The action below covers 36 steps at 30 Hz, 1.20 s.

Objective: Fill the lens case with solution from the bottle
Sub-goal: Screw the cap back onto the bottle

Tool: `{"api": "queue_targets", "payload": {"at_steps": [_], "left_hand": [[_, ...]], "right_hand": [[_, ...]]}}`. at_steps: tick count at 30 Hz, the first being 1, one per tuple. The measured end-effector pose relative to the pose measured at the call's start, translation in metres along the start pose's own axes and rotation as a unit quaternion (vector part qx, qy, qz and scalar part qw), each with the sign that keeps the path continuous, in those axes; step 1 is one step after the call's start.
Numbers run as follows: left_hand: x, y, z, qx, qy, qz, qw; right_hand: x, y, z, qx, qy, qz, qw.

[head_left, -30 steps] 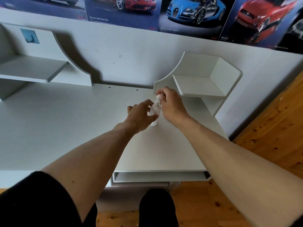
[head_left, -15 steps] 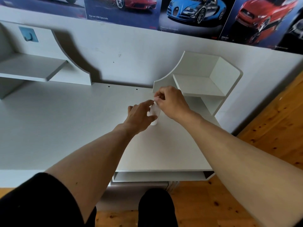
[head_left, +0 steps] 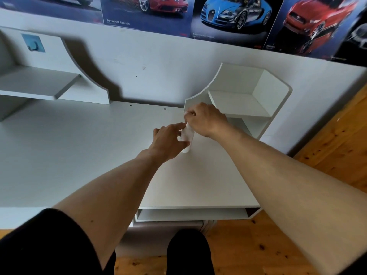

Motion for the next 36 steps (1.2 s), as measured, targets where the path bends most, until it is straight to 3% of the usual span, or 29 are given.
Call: {"api": "queue_targets", "payload": {"at_steps": [6, 10, 14, 19, 23, 30, 36], "left_hand": [[0.001, 0.002, 0.001, -0.003, -0.006, 0.011, 1.000], [0.001, 0.001, 0.001, 0.007, -0.003, 0.005, 1.000], [0.001, 0.000, 0.002, 0.004, -0.003, 0.001, 1.000], [0.001, 0.002, 0.001, 0.009, 0.001, 0.001, 1.000], [0.002, 0.002, 0.002, 0.012, -0.002, 0.004, 1.000], [0.003, 0.000, 0.004, 0.013, 0.003, 0.007, 1.000], [0.003, 0.000, 0.003, 0.017, 0.007, 0.012, 1.000]], "right_hand": [[0.001, -0.007, 0.005, -0.088, -0.022, -0.016, 0.996], [-0.006, 0.001, 0.001, -0.018, 0.034, 0.034, 0.999], [-0.007, 0.003, -0.002, -0.094, 0.023, 0.072, 0.993], [-0.003, -0.001, 0.002, -0.142, 0.004, 0.032, 0.989], [-0.008, 0.009, 0.000, -0.092, 0.055, 0.093, 0.990], [-0.004, 0.013, -0.007, -0.195, 0.038, 0.149, 0.969], [-0.003, 0.006, -0.010, -0.228, 0.099, 0.121, 0.961]]}}
Point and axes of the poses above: each hand's wrist, its own x-axis towards the middle knuckle, its own z-axis out of the back of the hand, y = z × x, the point moved 6 cm from there along x, towards the middle knuckle, and after that the axes turned 15 degrees about -y, right-handed, at the moved point
